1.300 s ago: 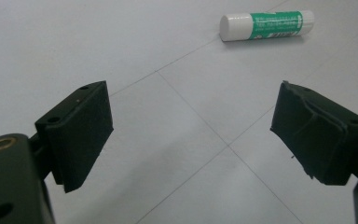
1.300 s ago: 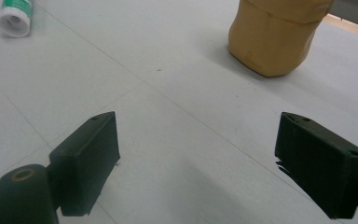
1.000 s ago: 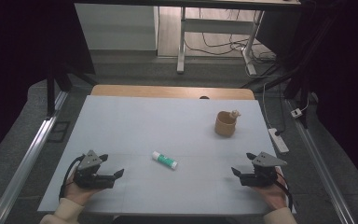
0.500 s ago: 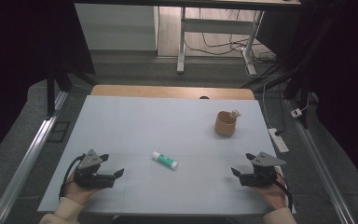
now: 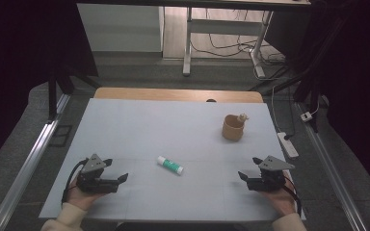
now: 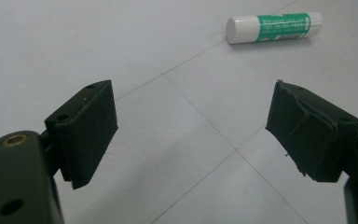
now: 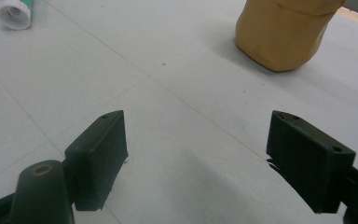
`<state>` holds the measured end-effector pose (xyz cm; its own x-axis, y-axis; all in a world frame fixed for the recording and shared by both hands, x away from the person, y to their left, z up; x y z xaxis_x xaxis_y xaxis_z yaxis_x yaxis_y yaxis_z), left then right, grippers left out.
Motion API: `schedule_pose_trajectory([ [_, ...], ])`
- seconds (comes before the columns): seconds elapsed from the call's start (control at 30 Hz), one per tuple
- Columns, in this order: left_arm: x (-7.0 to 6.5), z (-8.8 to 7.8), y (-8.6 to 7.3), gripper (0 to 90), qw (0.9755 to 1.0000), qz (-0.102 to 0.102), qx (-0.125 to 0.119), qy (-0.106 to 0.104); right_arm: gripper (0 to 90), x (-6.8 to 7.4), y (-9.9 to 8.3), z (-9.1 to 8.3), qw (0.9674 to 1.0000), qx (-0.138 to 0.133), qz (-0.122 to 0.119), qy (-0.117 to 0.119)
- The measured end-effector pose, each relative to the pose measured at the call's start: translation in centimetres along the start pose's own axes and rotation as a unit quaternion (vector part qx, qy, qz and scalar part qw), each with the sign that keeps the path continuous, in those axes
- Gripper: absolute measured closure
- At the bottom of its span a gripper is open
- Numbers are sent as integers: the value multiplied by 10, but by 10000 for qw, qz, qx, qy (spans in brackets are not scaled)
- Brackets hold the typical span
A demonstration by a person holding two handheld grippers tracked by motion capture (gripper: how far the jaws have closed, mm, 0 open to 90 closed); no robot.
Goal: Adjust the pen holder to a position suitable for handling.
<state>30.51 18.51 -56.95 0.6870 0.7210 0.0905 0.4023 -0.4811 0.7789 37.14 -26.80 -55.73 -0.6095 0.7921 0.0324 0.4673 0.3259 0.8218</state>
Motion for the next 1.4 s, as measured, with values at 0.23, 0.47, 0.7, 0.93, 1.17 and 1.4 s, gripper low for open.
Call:
schedule_pose_trajectory([
  [0.23,2,-1,1,156,10000,27,-45,3,220,3,14,3,10000,42,8,-10],
  [0.47,2,-1,1,158,10000,32,-60,-11,235,2,40,11,10000,65,-43,-51],
  [0.7,3,1,0,159,10000,6,-46,-29,236,-3,52,16,9998,115,83,-121],
  [0.93,1,3,1,159,9999,73,-33,-81,240,-15,61,23,9992,170,156,-339],
  [1.17,1,3,1,162,9999,90,-41,-54,252,-33,65,31,9977,273,294,-551],
  [1.4,2,4,1,162,9999,93,-36,-52,258,-49,75,40,9965,332,413,-652],
])
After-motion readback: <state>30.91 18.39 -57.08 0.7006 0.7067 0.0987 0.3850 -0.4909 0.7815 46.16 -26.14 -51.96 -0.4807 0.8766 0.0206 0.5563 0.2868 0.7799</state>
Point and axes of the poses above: each handheld gripper's, and its own axes: z roughly forward along the jaws, y roughly out of its top, x roughly to its left, the point moved 9 cm from there along z, roughly forward along the jaws, and after that the axes turned 12 degrees about z, right-handed, at the moved point
